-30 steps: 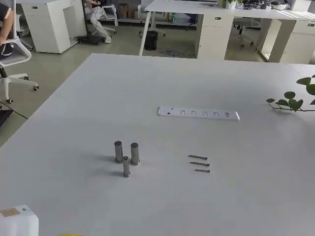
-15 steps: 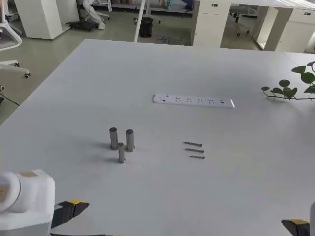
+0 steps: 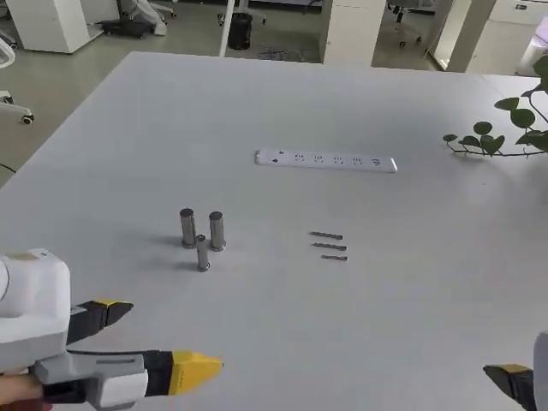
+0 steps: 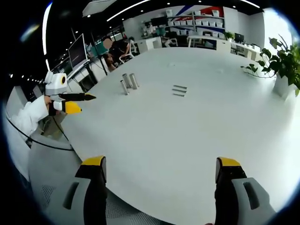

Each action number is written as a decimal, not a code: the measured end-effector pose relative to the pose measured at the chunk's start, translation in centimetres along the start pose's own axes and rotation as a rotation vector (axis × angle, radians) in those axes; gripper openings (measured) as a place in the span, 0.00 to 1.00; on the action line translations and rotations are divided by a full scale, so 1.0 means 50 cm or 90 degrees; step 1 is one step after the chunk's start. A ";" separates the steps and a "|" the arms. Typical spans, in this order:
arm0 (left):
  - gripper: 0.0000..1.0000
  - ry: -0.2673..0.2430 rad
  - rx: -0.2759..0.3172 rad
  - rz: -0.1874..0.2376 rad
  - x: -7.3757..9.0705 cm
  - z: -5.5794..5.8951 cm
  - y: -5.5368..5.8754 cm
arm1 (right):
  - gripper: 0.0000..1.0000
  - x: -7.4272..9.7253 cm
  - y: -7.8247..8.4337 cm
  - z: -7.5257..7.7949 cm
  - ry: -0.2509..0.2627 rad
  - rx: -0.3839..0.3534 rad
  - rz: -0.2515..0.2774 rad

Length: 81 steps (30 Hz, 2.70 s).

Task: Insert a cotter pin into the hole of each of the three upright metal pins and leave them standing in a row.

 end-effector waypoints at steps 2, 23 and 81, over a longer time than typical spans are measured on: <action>0.99 -0.002 -0.009 0.001 -0.003 -0.011 -0.011 | 0.95 0.000 -0.001 0.000 0.002 0.000 0.001; 0.72 -0.034 -0.098 -0.041 -0.057 -0.113 -0.069 | 0.94 -0.002 0.009 0.002 0.012 -0.014 -0.013; 0.07 -0.081 -0.204 -0.027 -0.156 -0.183 -0.135 | 0.92 -0.005 0.023 0.007 0.020 -0.052 -0.023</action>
Point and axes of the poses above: the centre of the closed fingertips' face, and the gripper's own axes: x roughly backward along the fingers, z roughly to its right, y roughly out of its underside, the point moved 3 cm from there along x, roughly backward along the fingers, and after that the axes turned 9 degrees about y, right-handed, at the moved point
